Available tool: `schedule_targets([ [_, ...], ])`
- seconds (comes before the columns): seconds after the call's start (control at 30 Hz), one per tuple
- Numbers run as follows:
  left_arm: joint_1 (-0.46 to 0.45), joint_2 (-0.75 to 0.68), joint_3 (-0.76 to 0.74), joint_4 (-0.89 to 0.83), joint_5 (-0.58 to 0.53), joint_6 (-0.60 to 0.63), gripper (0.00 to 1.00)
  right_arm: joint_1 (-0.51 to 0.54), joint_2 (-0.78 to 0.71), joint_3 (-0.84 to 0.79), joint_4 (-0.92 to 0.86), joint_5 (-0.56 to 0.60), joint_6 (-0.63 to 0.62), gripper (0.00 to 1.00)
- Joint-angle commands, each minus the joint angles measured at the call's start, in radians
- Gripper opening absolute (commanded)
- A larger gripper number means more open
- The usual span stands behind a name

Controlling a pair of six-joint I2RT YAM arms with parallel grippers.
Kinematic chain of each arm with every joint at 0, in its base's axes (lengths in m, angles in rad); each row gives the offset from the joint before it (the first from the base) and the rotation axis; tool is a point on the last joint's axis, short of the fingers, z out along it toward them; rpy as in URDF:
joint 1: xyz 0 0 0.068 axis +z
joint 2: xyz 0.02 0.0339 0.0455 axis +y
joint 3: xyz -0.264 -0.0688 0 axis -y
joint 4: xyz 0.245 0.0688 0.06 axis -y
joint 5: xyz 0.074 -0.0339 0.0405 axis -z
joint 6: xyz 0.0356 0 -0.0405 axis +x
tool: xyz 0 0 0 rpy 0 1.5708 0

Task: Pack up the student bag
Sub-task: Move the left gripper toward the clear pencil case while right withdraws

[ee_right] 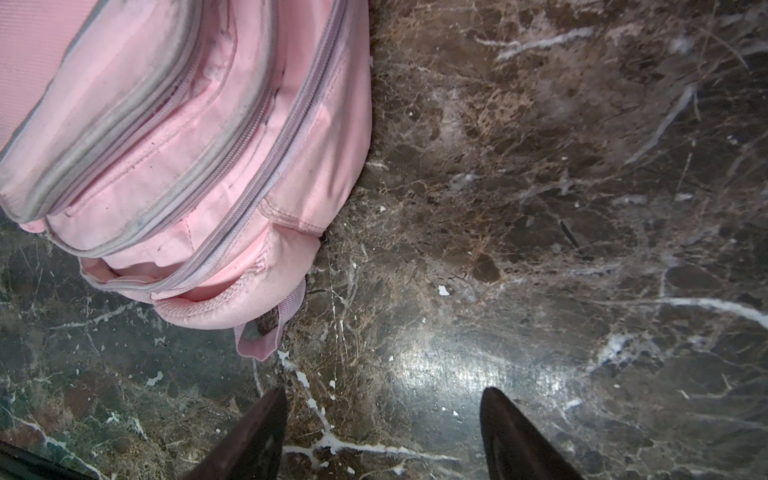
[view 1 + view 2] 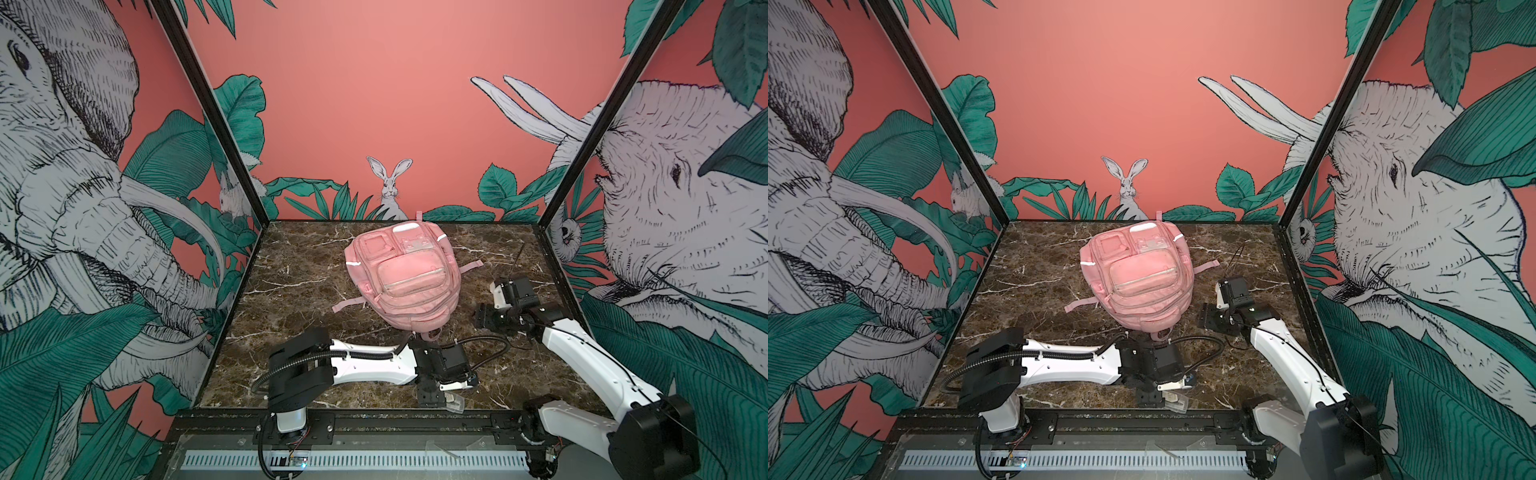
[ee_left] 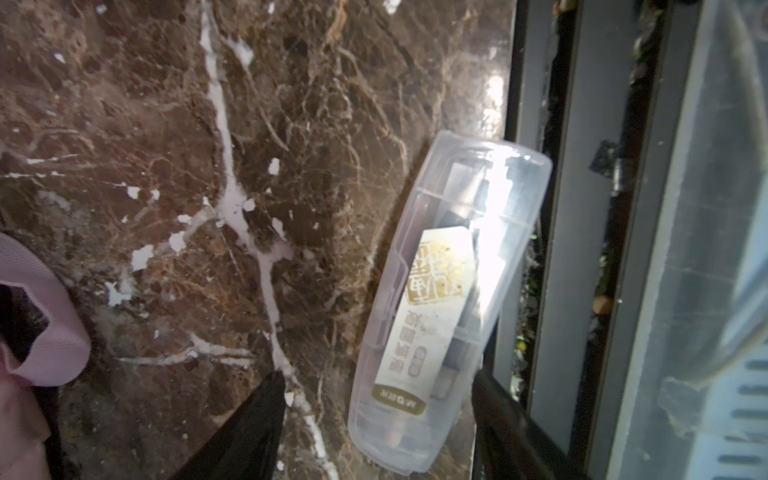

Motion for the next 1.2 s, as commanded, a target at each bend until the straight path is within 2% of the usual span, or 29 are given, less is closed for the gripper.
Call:
schedule_targets([
  [0.0,-0.005,0.017,0.010,-0.009,-0.009,0.024,0.69,-0.008,-0.018,-0.011,0.012,-0.009,-0.009,0.72],
  [0.2,-0.006,-0.022,-0.016,0.016,0.024,0.020,0.69,-0.012,-0.018,-0.005,0.009,-0.011,-0.013,0.72],
  [0.5,-0.012,0.008,-0.015,-0.017,0.021,0.018,0.70,-0.014,-0.020,-0.011,0.018,-0.020,-0.007,0.72],
  [0.8,-0.011,-0.050,-0.047,-0.006,0.024,0.004,0.70,-0.014,-0.020,-0.019,0.022,-0.026,-0.010,0.72],
  [1.17,-0.010,0.011,-0.047,0.015,0.002,-0.012,0.68,-0.014,-0.020,-0.018,0.024,-0.028,-0.011,0.72],
])
